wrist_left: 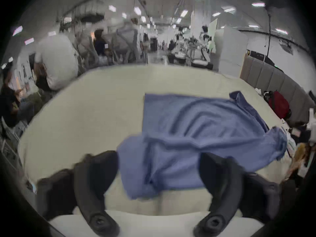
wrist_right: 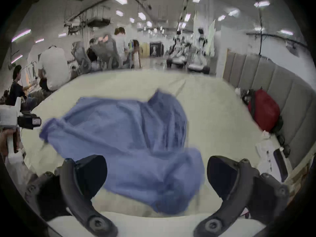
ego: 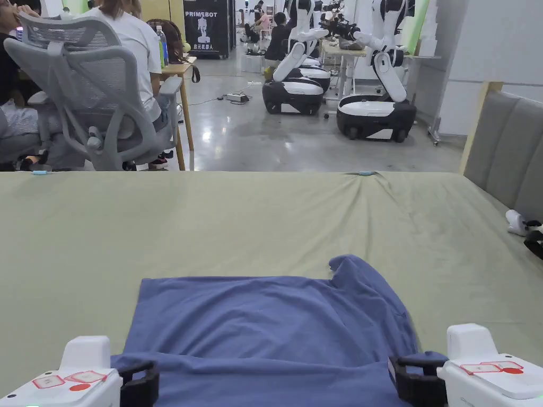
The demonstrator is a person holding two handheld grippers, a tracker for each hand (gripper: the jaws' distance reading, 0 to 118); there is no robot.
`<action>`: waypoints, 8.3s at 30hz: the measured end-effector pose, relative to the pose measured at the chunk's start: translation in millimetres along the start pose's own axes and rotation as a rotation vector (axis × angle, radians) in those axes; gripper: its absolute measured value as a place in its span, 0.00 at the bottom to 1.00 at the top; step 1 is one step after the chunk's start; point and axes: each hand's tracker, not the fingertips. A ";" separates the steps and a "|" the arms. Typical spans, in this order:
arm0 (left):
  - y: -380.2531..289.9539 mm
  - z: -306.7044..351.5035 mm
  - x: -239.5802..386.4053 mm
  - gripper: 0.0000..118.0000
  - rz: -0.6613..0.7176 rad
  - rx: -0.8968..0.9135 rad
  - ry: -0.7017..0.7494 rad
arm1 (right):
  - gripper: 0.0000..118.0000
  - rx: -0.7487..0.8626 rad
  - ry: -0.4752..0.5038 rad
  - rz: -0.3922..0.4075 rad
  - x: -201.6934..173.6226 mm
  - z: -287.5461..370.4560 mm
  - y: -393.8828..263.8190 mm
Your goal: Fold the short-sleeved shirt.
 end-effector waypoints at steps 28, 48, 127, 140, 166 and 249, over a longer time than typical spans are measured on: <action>123.1 -307.6 -15.6 0.94 -0.179 -0.242 0.090 | 0.00 0.138 0.005 0.040 -20.4 -85.4 43.5; 134.9 -254.3 15.1 0.01 -0.214 -0.216 -0.017 | 0.77 -0.391 -0.138 -0.018 85.2 -340.4 66.3; -71.3 -107.6 -86.3 0.09 0.960 -0.121 -0.528 | 0.00 0.192 -0.007 0.153 -146.9 -6.1 9.2; 10.8 -55.4 -93.6 0.08 0.184 0.123 -0.083 | 0.00 0.174 -0.016 0.164 -140.5 -6.4 9.8; 12.2 -55.3 68.5 0.80 0.208 -0.045 -0.306 | 0.00 0.204 0.000 0.056 -85.3 25.4 -8.2; 11.2 -66.0 118.4 0.20 0.328 -0.120 -0.492 | 0.00 0.100 0.005 -0.023 -46.6 24.5 -19.4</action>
